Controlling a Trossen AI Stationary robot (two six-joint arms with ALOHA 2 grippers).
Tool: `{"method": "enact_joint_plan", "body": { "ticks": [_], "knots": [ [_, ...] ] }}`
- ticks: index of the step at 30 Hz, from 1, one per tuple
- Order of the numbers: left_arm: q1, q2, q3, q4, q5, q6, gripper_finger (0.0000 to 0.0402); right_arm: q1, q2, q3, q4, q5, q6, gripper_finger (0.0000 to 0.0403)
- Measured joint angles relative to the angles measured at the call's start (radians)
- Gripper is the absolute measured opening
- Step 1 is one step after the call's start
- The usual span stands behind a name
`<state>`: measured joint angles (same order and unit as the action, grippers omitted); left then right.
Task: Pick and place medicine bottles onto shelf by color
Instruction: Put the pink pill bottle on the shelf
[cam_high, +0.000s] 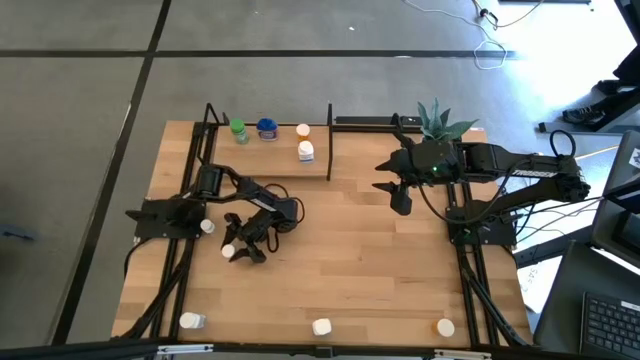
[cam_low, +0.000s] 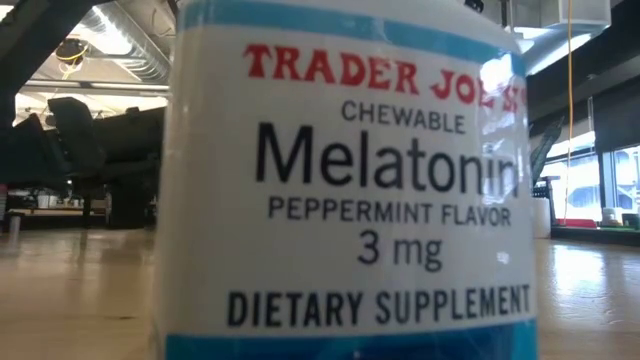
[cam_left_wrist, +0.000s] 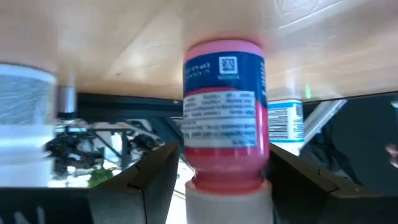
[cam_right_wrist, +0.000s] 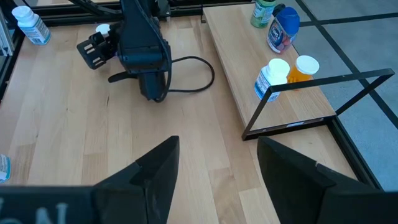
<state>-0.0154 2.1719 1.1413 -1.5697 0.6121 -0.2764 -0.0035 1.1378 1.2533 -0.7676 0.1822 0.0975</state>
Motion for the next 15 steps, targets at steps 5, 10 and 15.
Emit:
{"method": "enact_joint_plan", "body": {
  "ticks": [5,10,15],
  "knots": [
    [-0.001,-0.012,0.063,-0.006,-0.070,0.012,0.0218,0.000,0.000,0.000,0.000,0.000,0.000,0.0218],
    [0.000,-0.033,0.128,-0.005,-0.115,0.022,0.0218,0.000,0.000,0.000,0.000,0.000,0.000,0.0218],
    [0.000,-0.059,0.179,0.004,-0.156,0.014,0.0218,0.000,0.000,0.000,0.000,0.000,0.000,0.0218]
  ]
}}
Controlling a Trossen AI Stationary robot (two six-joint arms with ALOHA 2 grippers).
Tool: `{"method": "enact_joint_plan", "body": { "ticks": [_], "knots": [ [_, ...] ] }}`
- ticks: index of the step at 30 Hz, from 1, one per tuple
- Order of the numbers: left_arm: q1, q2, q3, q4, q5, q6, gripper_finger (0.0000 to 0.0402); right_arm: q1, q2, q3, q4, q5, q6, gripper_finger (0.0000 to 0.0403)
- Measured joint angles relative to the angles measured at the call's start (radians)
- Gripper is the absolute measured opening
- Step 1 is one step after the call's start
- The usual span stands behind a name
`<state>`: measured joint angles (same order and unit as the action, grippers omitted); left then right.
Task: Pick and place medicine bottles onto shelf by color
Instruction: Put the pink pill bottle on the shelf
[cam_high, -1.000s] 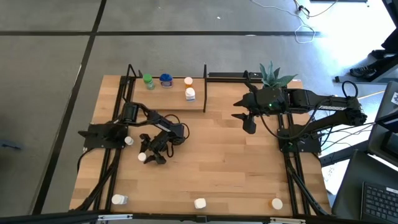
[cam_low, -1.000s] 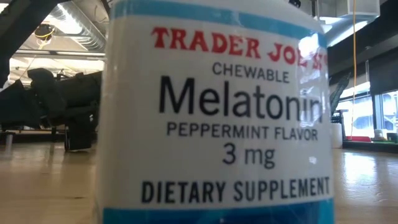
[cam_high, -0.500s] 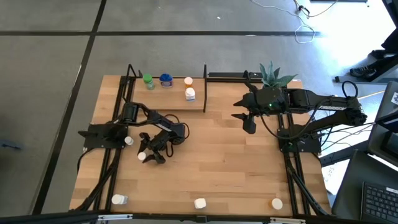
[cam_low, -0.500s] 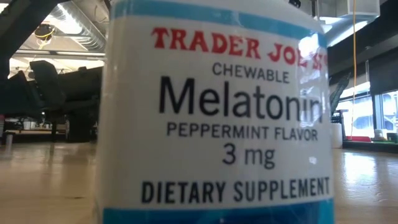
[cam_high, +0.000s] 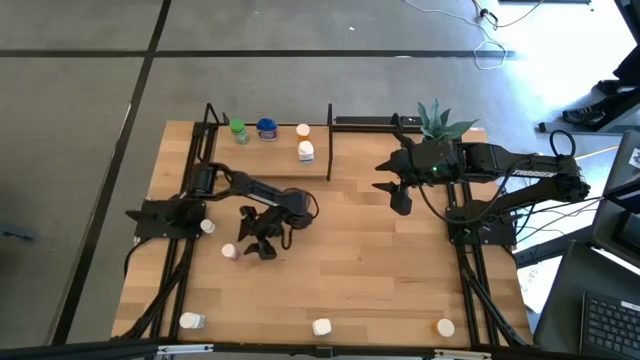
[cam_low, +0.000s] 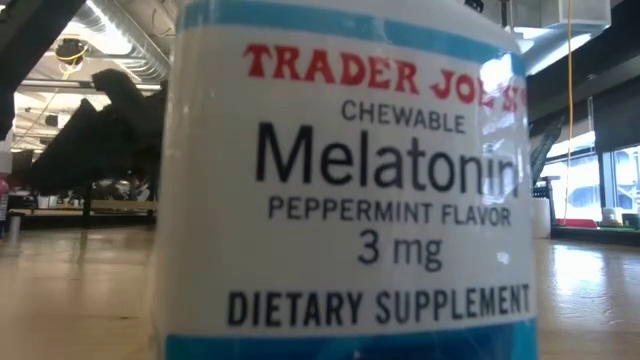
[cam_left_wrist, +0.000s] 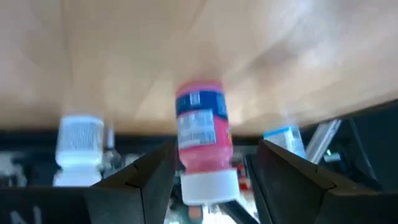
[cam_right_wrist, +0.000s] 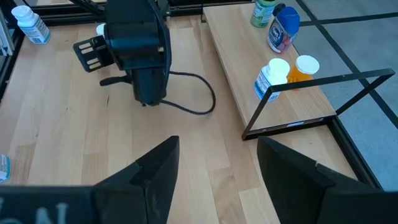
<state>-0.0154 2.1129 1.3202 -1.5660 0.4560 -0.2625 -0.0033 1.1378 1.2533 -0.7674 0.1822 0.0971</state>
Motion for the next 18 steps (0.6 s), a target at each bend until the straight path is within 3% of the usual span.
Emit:
{"method": "enact_joint_plan", "body": {
  "ticks": [11,18],
  "knots": [
    [0.013,-0.069,0.134,-0.011,-0.114,-0.075,0.0218,0.000,0.000,0.000,0.000,0.000,0.000,0.0218],
    [0.020,-0.116,0.281,-0.003,-0.277,-0.127,0.0218,0.000,0.000,0.000,0.000,0.000,0.000,0.0218]
  ]
}}
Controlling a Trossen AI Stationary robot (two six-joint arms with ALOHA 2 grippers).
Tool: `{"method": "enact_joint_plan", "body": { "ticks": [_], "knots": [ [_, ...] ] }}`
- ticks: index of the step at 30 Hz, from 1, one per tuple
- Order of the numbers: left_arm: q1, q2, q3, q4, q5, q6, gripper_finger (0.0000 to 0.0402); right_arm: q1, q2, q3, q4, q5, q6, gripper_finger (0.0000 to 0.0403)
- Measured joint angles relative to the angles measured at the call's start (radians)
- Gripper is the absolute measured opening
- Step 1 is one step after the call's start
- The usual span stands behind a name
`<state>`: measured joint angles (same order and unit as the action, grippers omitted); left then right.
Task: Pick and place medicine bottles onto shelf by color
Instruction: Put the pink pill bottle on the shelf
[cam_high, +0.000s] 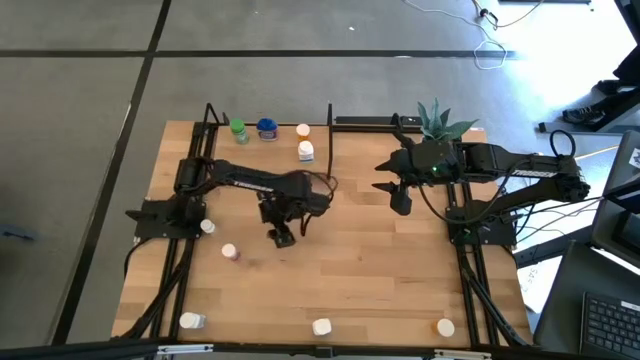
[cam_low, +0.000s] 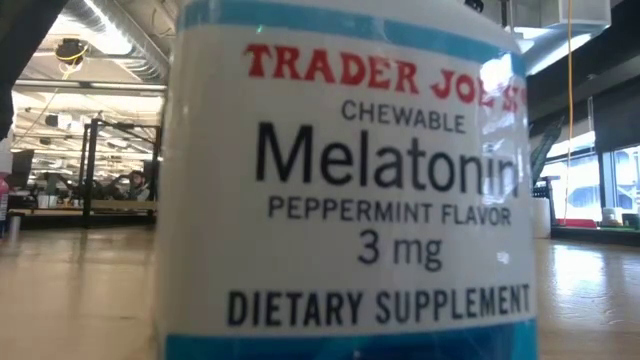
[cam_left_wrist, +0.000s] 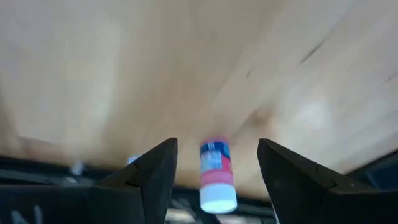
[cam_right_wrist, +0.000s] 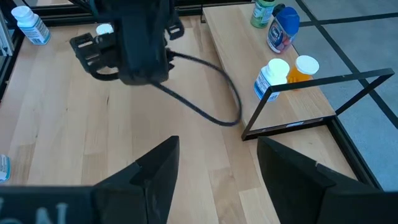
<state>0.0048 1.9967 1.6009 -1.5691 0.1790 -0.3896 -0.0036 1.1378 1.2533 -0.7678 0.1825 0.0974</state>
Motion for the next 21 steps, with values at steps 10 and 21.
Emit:
{"method": "enact_joint_plan", "body": {
  "ticks": [10,21],
  "knots": [
    [0.001,-0.082,0.217,-0.001,-0.245,-0.048,0.0218,0.000,0.000,0.000,0.000,0.000,0.000,0.0218],
    [-0.009,-0.133,0.283,-0.001,-0.325,-0.187,0.0218,0.000,0.000,0.000,0.000,0.000,0.000,0.0218]
  ]
}}
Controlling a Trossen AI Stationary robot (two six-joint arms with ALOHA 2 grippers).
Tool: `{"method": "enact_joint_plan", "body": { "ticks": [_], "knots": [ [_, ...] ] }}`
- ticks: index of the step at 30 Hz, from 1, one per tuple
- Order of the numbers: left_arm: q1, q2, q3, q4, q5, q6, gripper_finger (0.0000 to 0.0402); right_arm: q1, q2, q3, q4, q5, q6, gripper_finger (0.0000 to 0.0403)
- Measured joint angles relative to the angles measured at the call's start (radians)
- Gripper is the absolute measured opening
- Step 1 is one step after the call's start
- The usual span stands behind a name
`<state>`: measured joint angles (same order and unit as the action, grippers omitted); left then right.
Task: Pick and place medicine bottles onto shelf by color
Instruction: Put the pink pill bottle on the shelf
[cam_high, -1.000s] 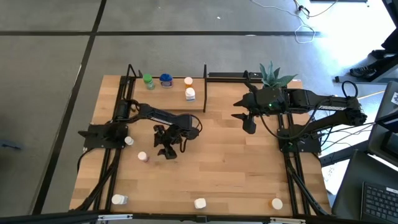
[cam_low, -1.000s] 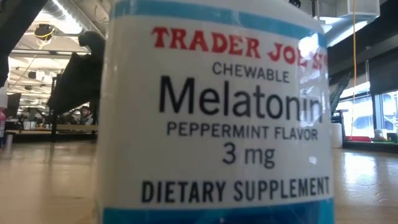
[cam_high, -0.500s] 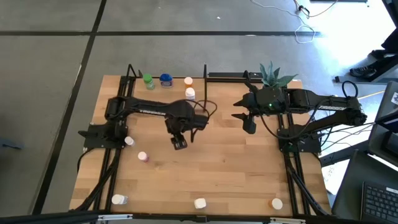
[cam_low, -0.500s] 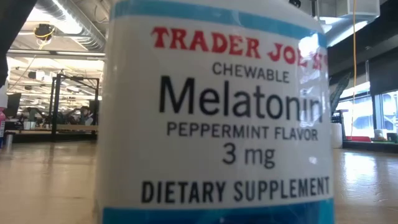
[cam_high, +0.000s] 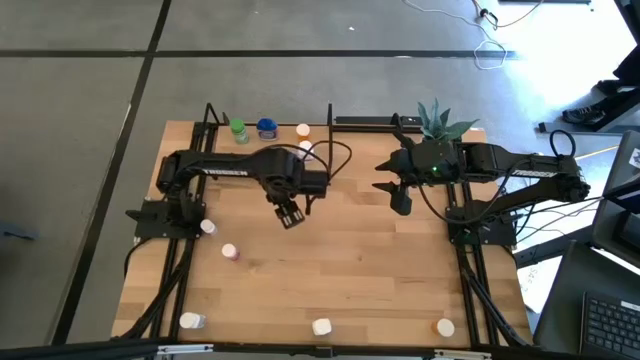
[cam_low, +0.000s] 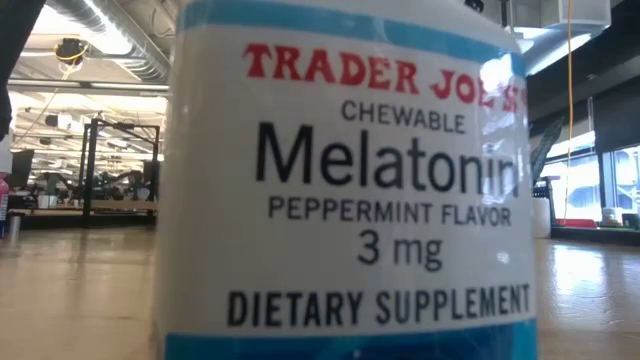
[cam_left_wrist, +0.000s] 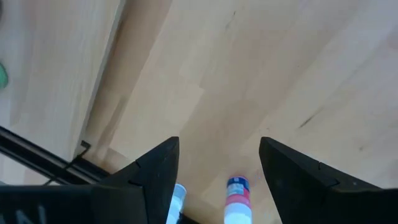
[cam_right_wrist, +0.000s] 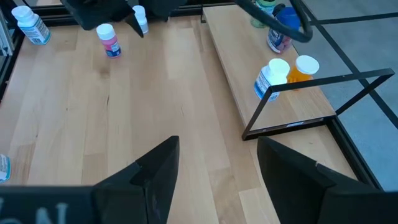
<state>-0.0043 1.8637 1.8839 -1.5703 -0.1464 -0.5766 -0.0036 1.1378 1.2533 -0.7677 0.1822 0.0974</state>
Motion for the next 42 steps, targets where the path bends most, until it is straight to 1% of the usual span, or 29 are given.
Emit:
{"method": "enact_joint_plan", "body": {
  "ticks": [3,5,10,20,24,27,29,31,35,39,42],
  "knots": [
    [-0.002,-0.001,0.000,0.000,0.007,-0.038,0.0218,0.000,0.000,0.000,0.000,0.000,0.000,0.0218],
    [-0.002,-0.001,-0.003,0.000,-0.002,-0.036,0.0218,0.000,0.000,0.000,0.000,0.000,0.000,0.0218],
    [-0.001,-0.001,-0.005,0.012,-0.065,0.065,0.0218,0.000,0.000,0.000,0.000,0.000,0.000,0.0218],
    [-0.024,-0.007,-0.005,0.003,-0.185,0.082,0.0218,0.000,0.000,0.000,0.000,0.000,0.000,0.0218],
    [-0.042,-0.055,-0.008,-0.001,-0.178,0.034,0.0218,0.000,0.000,0.000,0.000,0.000,0.000,0.0218],
    [-0.076,-0.131,-0.040,0.001,-0.171,-0.026,0.0218,0.000,0.000,0.000,0.000,0.000,0.000,0.0218],
    [-0.102,-0.189,-0.085,-0.002,-0.148,-0.083,0.0218,0.000,0.000,0.000,0.000,0.000,0.000,0.0218],
    [-0.123,-0.243,-0.146,0.000,-0.096,-0.153,0.0218,0.000,0.000,0.000,0.000,0.000,0.000,0.0218],
    [-0.161,-0.344,-0.303,-0.002,-0.001,-0.275,0.0218,0.000,0.000,0.000,0.000,0.000,0.000,0.0218],
    [-0.211,-0.405,-0.442,0.004,0.075,-0.382,0.0218,0.000,0.000,0.000,0.000,0.000,0.000,0.0218],
    [-0.242,-0.417,-0.529,0.065,0.172,-0.416,0.0218,0.000,0.000,0.000,0.000,0.000,0.000,0.0218]
  ]
}}
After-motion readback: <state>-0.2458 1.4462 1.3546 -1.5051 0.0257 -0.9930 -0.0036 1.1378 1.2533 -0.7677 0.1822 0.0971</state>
